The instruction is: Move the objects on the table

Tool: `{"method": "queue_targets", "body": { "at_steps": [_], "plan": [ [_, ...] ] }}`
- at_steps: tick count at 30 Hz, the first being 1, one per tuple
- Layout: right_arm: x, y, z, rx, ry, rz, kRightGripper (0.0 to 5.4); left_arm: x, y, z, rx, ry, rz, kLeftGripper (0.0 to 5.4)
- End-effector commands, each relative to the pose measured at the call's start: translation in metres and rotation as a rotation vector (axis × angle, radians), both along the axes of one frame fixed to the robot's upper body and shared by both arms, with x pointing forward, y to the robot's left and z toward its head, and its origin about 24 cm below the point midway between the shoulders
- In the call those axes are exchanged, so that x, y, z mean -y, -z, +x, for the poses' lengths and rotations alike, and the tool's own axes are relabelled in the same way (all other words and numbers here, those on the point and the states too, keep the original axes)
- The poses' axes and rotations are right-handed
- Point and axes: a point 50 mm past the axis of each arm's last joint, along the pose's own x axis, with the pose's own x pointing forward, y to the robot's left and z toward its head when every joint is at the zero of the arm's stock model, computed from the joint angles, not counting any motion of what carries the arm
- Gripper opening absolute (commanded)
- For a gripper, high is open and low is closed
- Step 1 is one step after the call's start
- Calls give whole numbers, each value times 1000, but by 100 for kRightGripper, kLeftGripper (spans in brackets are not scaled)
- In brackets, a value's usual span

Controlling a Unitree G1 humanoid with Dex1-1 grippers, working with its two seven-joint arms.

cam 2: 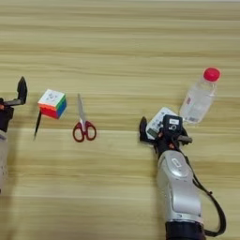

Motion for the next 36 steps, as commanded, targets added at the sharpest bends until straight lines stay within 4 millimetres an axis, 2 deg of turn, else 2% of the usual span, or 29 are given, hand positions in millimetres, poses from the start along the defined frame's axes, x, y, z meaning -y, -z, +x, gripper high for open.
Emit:
{"method": "queue_targets", "body": {
  "at_steps": [1, 7, 21, 28, 36],
  "plan": [
    [-9, 12, -3, -84, -45, 59, 538, 2, 0, 0, 2, 5, 10, 540],
    [-11, 20, -5, -165, -47, 155, 538, 3, 0, 0, 1, 5, 10, 540],
    [-10, 22, -4, -174, -52, 141, 538, 3, 0, 0, 0, 5, 10, 540],
    [-12, 27, -4, -189, -77, 124, 478, 3, 0, 0, 1, 5, 10, 540],
    [-16, 35, -3, -194, -134, 39, 384, 4, 0, 0, 3, 4, 10, 540]
  ]
}}
